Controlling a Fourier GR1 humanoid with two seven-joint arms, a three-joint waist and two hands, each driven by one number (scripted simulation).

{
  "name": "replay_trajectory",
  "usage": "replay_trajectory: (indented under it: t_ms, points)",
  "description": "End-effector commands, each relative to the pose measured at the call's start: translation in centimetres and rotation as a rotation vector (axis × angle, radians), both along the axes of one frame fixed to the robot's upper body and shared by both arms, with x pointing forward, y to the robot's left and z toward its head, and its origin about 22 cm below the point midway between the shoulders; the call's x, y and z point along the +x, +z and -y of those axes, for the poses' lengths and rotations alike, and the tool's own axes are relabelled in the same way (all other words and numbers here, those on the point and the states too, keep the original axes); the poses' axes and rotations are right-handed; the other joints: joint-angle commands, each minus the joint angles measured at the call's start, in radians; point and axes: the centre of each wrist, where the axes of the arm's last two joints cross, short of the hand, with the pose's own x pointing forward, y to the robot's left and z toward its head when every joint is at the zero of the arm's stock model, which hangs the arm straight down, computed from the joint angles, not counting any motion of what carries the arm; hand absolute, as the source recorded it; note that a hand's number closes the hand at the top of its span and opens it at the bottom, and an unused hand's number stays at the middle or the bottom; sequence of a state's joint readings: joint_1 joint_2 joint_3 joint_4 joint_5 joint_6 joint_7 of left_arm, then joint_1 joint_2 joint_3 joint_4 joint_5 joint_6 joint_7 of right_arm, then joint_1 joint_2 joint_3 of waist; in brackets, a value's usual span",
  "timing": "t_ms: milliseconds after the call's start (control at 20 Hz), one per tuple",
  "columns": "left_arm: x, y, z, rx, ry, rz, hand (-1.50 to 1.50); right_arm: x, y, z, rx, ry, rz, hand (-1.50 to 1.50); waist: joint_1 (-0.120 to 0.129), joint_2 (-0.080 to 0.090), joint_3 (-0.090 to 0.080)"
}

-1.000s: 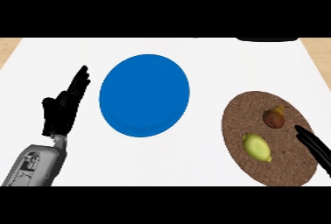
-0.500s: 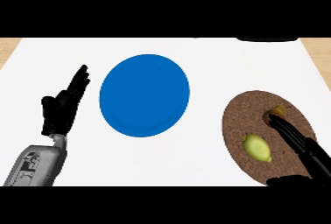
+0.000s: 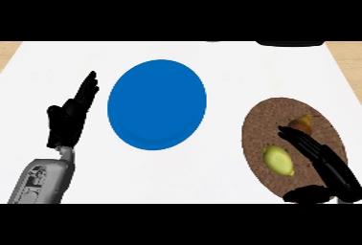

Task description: Pick the lemon from the placemat and place it in the plate

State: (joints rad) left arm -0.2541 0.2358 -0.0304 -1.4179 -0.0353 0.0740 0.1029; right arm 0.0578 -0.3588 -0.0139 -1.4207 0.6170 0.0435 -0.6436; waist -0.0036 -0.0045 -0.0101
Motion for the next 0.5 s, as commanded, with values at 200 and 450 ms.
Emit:
replay_trajectory:
  t_ms: [200, 450]
  points:
    - [0.1, 1.4, 0.4, -0.001, -0.007, -0.004, 0.0, 1.3, -0.5, -1.6, 0.051, -0.041, 0.093, 1.5, 0.002, 0.004, 0.01]
    - [0.3, 0.0, -1.1, -0.011, 0.007, -0.017, 0.0, 1.3, -1.7, 0.3, 0.072, -0.042, 0.129, 1.5, 0.001, 0.004, 0.01]
